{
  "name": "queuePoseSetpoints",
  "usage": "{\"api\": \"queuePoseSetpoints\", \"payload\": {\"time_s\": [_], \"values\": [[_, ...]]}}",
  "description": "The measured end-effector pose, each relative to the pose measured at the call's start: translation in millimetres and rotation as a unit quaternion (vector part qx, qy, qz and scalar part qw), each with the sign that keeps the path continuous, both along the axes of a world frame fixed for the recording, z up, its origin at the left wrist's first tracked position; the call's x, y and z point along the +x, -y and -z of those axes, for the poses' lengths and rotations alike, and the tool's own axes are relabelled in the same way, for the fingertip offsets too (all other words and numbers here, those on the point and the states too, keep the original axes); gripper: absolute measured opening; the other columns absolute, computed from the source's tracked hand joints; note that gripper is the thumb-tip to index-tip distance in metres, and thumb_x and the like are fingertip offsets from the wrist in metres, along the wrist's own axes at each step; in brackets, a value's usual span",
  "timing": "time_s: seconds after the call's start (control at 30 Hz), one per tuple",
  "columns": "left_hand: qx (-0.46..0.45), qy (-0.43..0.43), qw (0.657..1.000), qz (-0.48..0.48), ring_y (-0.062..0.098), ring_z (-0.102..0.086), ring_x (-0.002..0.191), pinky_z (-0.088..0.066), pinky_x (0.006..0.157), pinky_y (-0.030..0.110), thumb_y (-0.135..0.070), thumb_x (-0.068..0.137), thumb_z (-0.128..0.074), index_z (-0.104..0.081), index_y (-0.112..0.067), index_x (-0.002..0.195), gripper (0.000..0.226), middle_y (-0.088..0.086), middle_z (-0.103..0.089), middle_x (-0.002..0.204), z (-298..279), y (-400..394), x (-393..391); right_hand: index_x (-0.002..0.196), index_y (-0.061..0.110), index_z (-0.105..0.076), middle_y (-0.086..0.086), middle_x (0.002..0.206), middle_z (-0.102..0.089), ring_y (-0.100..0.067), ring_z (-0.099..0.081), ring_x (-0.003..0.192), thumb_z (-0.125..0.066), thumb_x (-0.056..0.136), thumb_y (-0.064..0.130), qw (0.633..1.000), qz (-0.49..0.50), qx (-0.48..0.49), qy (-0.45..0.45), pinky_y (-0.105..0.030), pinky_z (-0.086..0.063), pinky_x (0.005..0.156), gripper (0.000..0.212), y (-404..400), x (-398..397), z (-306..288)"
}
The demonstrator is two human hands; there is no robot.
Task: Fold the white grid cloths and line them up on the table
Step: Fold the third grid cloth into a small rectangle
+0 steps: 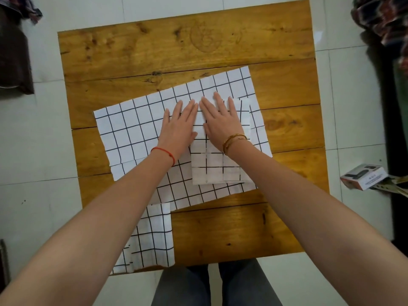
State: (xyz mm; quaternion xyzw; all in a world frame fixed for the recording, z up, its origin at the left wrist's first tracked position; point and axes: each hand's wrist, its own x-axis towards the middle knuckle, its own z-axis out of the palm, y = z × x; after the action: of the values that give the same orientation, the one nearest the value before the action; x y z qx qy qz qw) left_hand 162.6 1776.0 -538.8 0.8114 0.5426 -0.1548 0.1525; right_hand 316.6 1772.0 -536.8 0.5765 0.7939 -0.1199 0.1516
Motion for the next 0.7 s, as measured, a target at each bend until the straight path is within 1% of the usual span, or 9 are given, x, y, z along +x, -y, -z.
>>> {"api": "queuePoseSetpoints", "payload": {"time_s": [0.1,0.2,0.3,0.4,0.47,0.57,0.67,0.7], "values": [[0.006,-0.011,1.0,0.005,0.028,-0.007,0.149,-0.02,0.117,0.054,-0.038,0.097,-0.051,-0.007,-0.015,0.155,0.076,0.0,-0.004,0.163,2.8,2.8,-0.5,0.152,0.014,-0.003,0.001,0.161,-0.002,-0.029,0.003,0.147,-0.023,0.101,0.038,1.0,0.002,0.001,0.021,-0.055,-0.004,0.117,0.06,3.2,6.2,3.4],[0.013,-0.02,1.0,0.01,0.029,-0.007,0.149,-0.02,0.116,0.054,-0.042,0.097,-0.048,-0.004,-0.017,0.155,0.078,-0.001,-0.001,0.163,5.9,5.3,-3.6,0.152,0.014,-0.002,0.001,0.161,-0.001,-0.03,0.003,0.147,-0.019,0.101,0.042,0.999,0.027,0.011,0.036,-0.057,-0.007,0.116,0.061,8.7,23.0,5.0],[0.021,-0.018,0.999,0.017,0.03,-0.006,0.149,-0.02,0.116,0.055,-0.044,0.097,-0.046,-0.002,-0.018,0.155,0.078,-0.002,0.001,0.163,8.1,5.4,-6.9,0.153,0.015,-0.003,0.001,0.161,-0.002,-0.031,0.002,0.147,-0.016,0.1,0.044,0.995,0.078,0.019,0.057,-0.058,-0.004,0.116,0.062,17.9,50.7,7.1],[0.018,-0.005,1.0,0.014,0.03,-0.004,0.149,-0.018,0.117,0.055,-0.042,0.098,-0.045,0.0,-0.018,0.155,0.076,-0.003,0.002,0.163,9.3,5.3,-7.9,0.153,0.017,-0.003,0.004,0.161,-0.001,-0.03,0.003,0.147,-0.012,0.099,0.049,0.988,0.146,0.014,0.054,-0.058,-0.001,0.116,0.063,23.8,74.4,7.2],[0.023,-0.005,1.0,0.015,0.03,-0.004,0.149,-0.018,0.117,0.055,-0.042,0.099,-0.044,-0.001,-0.017,0.155,0.075,-0.002,0.001,0.163,9.4,6.5,-7.2,0.153,0.017,-0.006,0.003,0.161,-0.003,-0.03,0.003,0.147,-0.011,0.098,0.05,0.986,0.158,0.017,0.051,-0.058,-0.002,0.116,0.064,24.2,78.5,5.6],[0.041,-0.008,0.999,0.013,0.028,-0.009,0.149,-0.02,0.117,0.054,-0.04,0.098,-0.044,-0.01,-0.014,0.155,0.071,0.002,-0.009,0.163,5.9,8.4,-5.7,0.153,0.015,-0.007,0.001,0.161,-0.004,-0.03,0.0,0.147,-0.015,0.099,0.046,0.988,0.148,0.029,0.017,-0.055,0.0,0.117,0.062,19.9,68.9,-1.7],[0.095,0.0,0.995,0.007,0.027,-0.025,0.145,-0.026,0.115,0.05,-0.025,0.099,-0.045,-0.028,-0.012,0.15,0.054,0.004,-0.03,0.156,3.3,17.5,-5.5,0.152,0.015,-0.01,0.0,0.161,-0.007,-0.028,-0.003,0.147,-0.019,0.101,0.038,0.997,0.072,0.01,-0.036,-0.052,-0.005,0.118,0.057,17.4,47.3,-7.9],[0.111,0.009,0.994,0.01,0.026,-0.028,0.143,-0.027,0.115,0.05,-0.018,0.099,-0.045,-0.031,-0.012,0.148,0.051,0.004,-0.035,0.154,3.4,22.9,-6.6,0.152,0.015,-0.012,-0.001,0.16,-0.01,-0.028,-0.004,0.147,-0.02,0.101,0.037,0.998,0.043,-0.001,-0.051,-0.052,-0.007,0.119,0.056,18.0,39.3,-8.5]]}}
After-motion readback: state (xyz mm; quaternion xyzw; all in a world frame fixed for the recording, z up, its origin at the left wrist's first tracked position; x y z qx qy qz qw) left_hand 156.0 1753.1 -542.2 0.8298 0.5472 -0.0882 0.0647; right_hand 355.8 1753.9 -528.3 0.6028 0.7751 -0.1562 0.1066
